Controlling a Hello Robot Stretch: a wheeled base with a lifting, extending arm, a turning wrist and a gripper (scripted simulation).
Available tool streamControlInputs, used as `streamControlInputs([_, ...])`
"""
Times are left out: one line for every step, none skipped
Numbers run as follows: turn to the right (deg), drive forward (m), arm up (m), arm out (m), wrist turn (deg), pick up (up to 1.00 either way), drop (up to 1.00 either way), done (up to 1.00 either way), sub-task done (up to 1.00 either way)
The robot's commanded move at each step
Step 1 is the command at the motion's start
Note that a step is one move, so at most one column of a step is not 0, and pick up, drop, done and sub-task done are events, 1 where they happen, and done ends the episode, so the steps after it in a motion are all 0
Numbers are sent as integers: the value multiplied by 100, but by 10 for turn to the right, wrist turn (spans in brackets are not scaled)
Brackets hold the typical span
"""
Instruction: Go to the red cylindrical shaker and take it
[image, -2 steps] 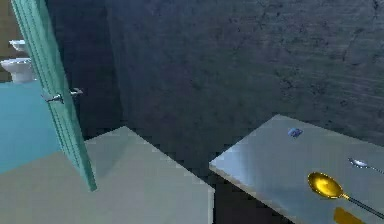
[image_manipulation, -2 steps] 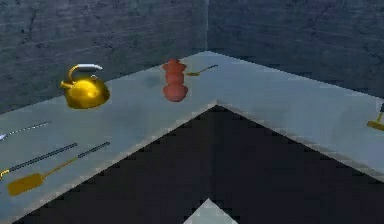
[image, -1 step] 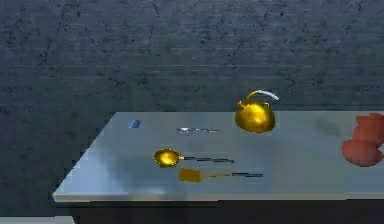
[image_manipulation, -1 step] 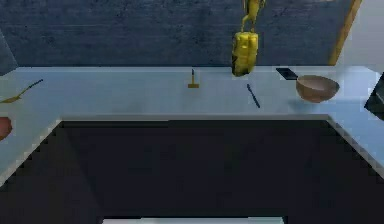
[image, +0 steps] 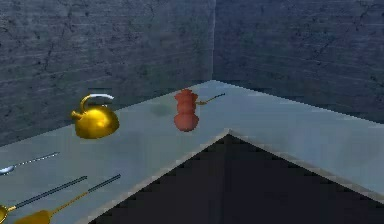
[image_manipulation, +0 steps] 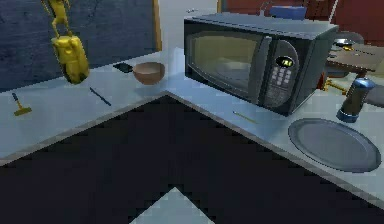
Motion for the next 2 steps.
streamControlInputs([180,0,0,0,0,0,0,0,0])
streamControlInputs([30,0,0,0,0,0,0,0,0])
